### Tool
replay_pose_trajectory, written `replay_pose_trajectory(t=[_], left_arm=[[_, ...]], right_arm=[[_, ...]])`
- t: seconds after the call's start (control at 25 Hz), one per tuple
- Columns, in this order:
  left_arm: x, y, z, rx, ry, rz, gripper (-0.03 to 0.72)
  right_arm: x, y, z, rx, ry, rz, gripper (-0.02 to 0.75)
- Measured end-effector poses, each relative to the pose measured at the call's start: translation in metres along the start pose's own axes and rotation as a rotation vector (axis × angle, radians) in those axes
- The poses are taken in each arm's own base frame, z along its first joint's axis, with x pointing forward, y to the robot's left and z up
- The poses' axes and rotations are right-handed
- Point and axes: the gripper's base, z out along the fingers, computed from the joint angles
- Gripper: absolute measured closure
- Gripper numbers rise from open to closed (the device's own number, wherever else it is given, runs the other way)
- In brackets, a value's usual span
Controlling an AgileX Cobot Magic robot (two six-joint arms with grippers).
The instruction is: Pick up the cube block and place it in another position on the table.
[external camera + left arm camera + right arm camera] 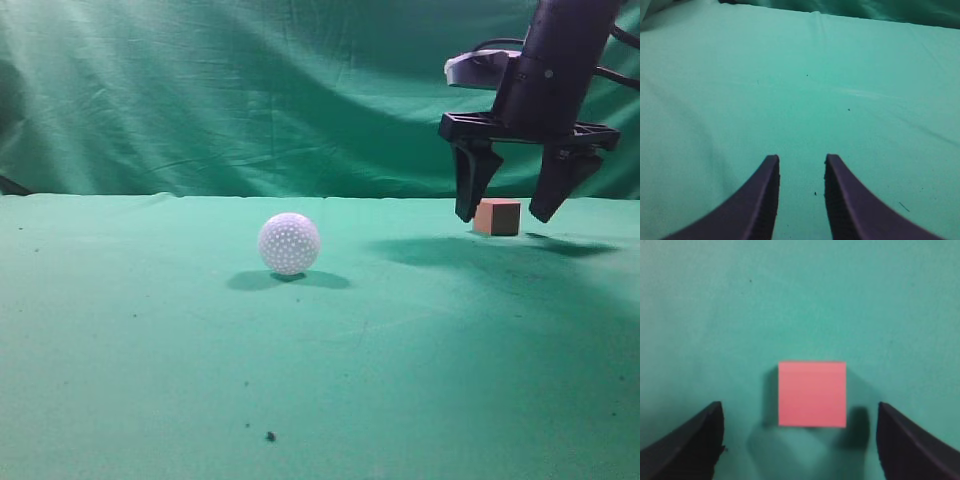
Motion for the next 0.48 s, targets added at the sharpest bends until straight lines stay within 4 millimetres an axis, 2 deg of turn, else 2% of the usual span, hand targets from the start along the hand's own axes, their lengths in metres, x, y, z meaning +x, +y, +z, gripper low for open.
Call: replay_pose_trajectory(t=[0.08, 0.16, 0.2, 0.28, 0.48], left_arm=[[0.0, 0.0, 0.0, 0.0, 0.0, 0.0, 0.426], [0.0, 0.0, 0.0, 0.0, 0.0, 0.0, 0.426], [0.0, 0.0, 0.0, 0.0, 0.0, 0.0, 0.426], [0.0, 0.0, 0.0, 0.0, 0.0, 0.0, 0.426], [0.0, 0.0, 0.0, 0.0, 0.0, 0.0, 0.426]], right_arm=[[0.002, 0.002, -0.018, -0.008, 0.016, -0.002, 0.449], [0.003, 0.005, -0.043, -0.014, 0.012, -0.006, 0.636], [0.003, 0.007, -0.061, -0.016, -0.01, -0.009, 0.678], [0.005, 0.011, -0.096, -0.019, -0.059, -0.015, 0.738], [0.024, 0.021, -0.196, -0.023, -0.244, 0.033, 0.738]])
